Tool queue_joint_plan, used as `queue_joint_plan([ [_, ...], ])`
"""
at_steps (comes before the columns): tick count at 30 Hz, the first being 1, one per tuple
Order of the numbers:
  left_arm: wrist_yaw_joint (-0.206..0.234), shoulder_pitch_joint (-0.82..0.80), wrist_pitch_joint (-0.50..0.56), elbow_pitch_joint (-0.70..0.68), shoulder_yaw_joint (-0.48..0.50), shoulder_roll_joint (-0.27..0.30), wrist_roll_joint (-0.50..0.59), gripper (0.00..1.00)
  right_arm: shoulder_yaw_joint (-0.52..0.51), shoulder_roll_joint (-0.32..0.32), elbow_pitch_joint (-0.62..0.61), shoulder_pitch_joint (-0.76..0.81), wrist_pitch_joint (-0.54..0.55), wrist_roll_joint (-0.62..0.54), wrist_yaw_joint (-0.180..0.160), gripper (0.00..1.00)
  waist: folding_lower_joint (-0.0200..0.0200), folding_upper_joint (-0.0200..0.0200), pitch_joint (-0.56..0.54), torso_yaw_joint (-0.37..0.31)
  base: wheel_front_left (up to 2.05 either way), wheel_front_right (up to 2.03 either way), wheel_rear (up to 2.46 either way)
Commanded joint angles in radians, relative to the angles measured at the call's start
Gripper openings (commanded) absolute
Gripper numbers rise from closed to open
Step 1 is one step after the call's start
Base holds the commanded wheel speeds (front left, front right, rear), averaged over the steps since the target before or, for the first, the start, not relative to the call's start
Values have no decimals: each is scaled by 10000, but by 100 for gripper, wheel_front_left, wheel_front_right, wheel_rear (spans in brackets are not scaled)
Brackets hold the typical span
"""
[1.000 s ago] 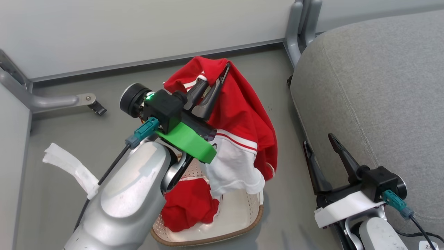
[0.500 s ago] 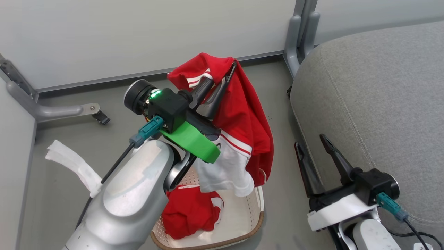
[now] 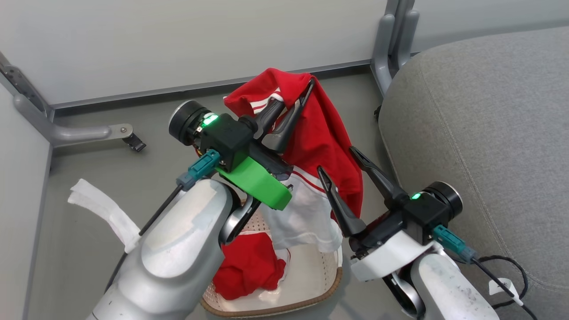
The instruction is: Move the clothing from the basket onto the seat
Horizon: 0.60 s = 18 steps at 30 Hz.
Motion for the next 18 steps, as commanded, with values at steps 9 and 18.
queue_joint_plan([
  [9,4,-179,-41,-190,-193,-319,200,0,433,-40,1356,-1053,-17,-54,-3,100,1,0,269,332,0,0,0],
  [18,4,-61,-41,-211,-286,-591,193,0,737,-40,2256,-1614,-19,483,-3,99,1,0,279,476,0,0,0],
])
